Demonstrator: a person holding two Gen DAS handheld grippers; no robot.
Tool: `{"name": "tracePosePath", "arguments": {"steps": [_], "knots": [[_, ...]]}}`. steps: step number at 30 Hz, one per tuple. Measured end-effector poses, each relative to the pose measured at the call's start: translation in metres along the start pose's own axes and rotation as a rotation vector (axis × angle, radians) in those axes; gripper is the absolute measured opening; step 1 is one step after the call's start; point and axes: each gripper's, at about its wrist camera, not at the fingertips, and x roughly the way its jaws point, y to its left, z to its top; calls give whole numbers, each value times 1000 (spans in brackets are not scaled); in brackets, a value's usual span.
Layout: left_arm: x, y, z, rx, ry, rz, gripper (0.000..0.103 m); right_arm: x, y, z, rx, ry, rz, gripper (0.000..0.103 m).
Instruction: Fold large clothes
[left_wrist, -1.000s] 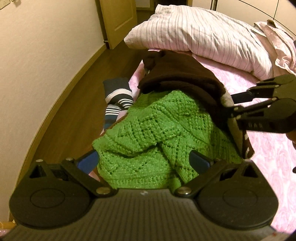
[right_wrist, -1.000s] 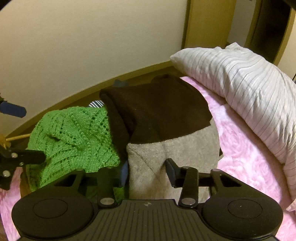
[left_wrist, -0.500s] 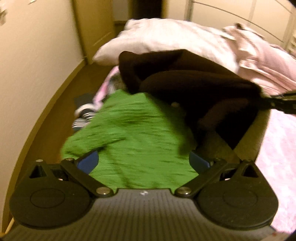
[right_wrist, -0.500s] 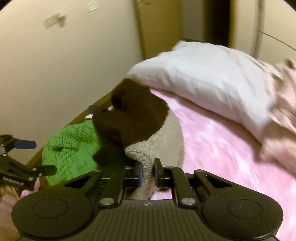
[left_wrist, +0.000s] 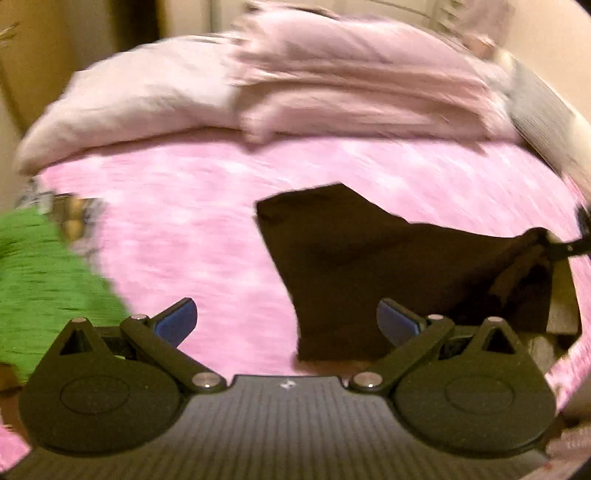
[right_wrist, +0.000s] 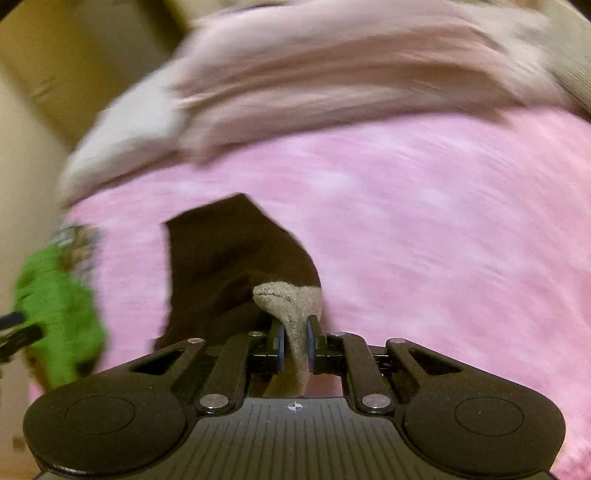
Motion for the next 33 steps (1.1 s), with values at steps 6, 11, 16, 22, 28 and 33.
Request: {"name": "tracePosePath", "arguments": {"steps": [6,11,16,22,28,33], "knots": [[47,-113,-15,217,95,-75,102,-13,-101,-13,14,5,-78,24],[84,-162,-38,425,125,-133,101,-8,-98,-46,-101,14,-69,55],[121,-176,-74,622,138,-178,90,25,-54,-80,-364,38,-92,56],[152,-157,-107,775,147,-171,67,80,6,-113,-673,41,-53,59],[157,-131,-103,750,148,-185,35,125,60,-132,-950,31,-16,59],[135,-114,-90,653,104,-122,34,153,72,-135,-1072,39,-46,34]]}}
